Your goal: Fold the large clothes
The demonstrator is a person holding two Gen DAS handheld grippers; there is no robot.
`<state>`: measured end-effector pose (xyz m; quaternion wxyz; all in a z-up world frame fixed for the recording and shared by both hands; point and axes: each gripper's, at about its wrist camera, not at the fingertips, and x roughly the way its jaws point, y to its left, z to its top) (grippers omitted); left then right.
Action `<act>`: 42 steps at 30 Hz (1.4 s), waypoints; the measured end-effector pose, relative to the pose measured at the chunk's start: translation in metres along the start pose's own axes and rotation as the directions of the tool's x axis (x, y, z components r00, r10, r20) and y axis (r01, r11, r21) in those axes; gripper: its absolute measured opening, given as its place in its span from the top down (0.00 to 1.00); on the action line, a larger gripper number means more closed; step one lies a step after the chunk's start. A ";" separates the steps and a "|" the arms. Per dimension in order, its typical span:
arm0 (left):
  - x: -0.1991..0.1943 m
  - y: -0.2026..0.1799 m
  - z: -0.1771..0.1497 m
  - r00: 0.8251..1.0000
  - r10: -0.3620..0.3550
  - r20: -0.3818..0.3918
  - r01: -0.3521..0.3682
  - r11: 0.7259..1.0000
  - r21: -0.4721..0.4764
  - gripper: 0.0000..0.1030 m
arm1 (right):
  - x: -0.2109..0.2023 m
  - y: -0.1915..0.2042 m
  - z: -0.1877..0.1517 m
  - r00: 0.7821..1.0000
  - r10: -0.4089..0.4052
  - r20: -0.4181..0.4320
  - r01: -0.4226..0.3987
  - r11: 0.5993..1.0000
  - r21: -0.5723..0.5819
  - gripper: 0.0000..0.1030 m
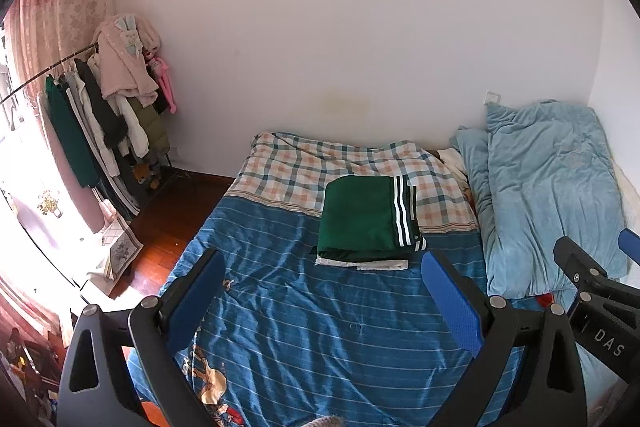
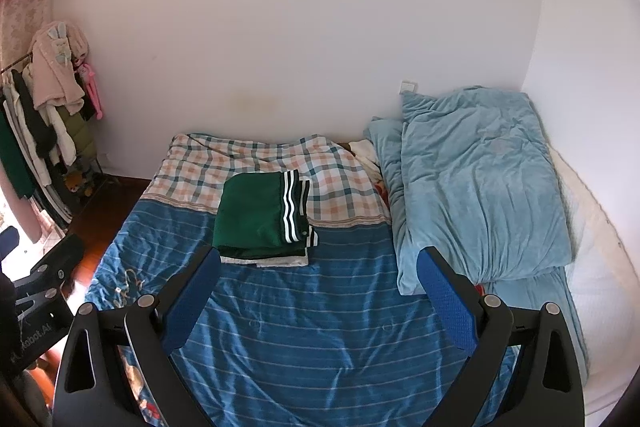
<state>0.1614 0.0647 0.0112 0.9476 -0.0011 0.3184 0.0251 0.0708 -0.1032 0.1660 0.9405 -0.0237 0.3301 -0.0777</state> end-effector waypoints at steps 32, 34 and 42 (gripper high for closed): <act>-0.008 0.002 0.009 1.000 -0.003 0.012 0.003 1.000 0.003 0.03 | 0.001 -0.003 0.003 1.000 0.000 0.024 0.001 1.000 -0.015 0.03; -0.008 0.002 0.008 1.000 -0.004 0.012 0.004 1.000 0.003 0.03 | 0.002 -0.003 0.004 1.000 0.000 0.023 0.000 1.000 -0.014 0.02; -0.010 0.001 0.013 1.000 -0.010 0.009 0.010 1.000 0.002 0.03 | 0.001 -0.003 0.003 1.000 0.000 0.023 0.000 1.000 -0.016 0.02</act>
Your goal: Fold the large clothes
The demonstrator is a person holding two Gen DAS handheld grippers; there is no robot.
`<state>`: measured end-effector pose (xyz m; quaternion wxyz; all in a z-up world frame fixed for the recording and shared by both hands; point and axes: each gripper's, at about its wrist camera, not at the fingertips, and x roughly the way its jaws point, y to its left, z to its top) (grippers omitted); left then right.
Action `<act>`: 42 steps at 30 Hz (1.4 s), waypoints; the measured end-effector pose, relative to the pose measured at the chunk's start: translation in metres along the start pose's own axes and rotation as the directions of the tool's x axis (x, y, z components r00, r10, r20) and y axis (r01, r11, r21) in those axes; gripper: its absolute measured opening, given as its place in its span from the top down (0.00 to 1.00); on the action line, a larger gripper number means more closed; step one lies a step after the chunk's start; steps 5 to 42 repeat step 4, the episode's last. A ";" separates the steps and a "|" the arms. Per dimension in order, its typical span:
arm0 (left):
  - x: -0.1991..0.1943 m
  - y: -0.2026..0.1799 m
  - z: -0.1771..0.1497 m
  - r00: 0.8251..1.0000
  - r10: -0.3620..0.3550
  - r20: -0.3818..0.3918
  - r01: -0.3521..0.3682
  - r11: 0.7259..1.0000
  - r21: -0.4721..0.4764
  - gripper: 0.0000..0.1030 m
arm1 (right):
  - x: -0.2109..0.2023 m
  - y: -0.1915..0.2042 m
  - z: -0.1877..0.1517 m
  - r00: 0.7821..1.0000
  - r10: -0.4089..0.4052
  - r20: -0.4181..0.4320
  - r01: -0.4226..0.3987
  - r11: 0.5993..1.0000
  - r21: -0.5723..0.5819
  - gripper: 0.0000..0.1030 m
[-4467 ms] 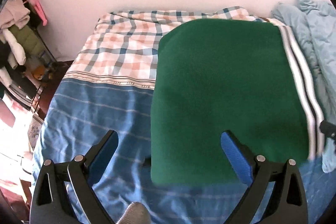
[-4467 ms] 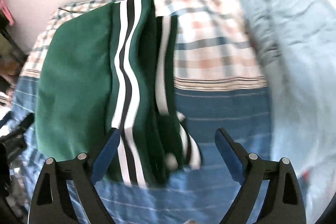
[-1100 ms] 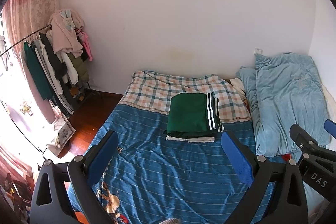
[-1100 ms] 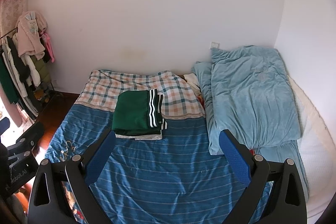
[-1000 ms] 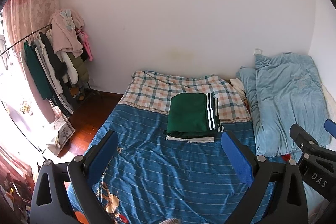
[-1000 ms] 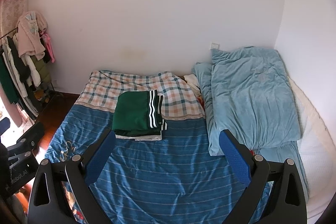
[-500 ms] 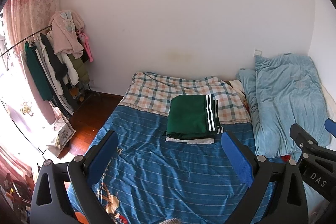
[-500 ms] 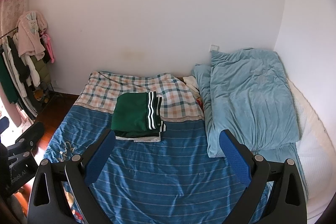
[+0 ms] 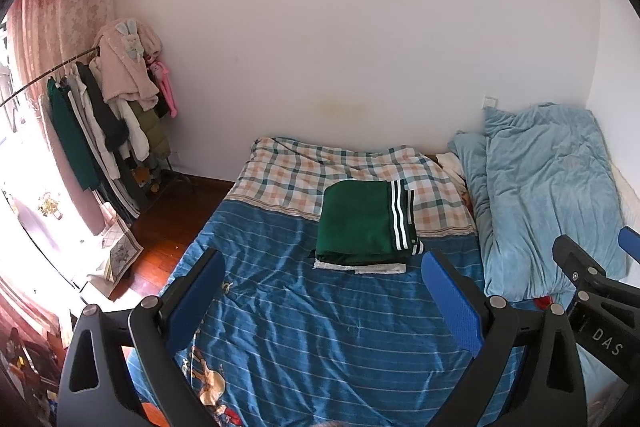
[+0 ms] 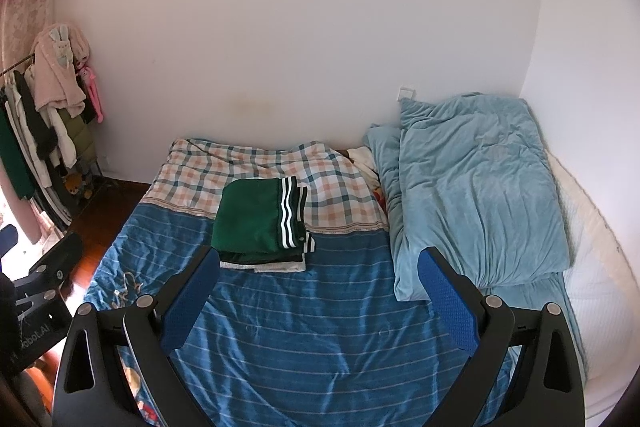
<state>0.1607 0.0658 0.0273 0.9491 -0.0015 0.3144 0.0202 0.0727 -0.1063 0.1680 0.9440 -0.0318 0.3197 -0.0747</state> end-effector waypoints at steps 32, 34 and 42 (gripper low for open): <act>0.000 0.000 0.000 1.000 0.002 -0.002 -0.002 1.000 0.002 0.03 | -0.001 0.000 -0.001 1.000 -0.001 0.001 0.001 1.000 0.004 0.02; 0.000 0.000 0.000 1.000 0.002 -0.002 -0.002 1.000 0.002 0.03 | -0.001 0.000 -0.001 1.000 -0.001 0.001 0.001 1.000 0.004 0.02; 0.000 0.000 0.000 1.000 0.002 -0.002 -0.002 1.000 0.002 0.03 | -0.001 0.000 -0.001 1.000 -0.001 0.001 0.001 1.000 0.004 0.02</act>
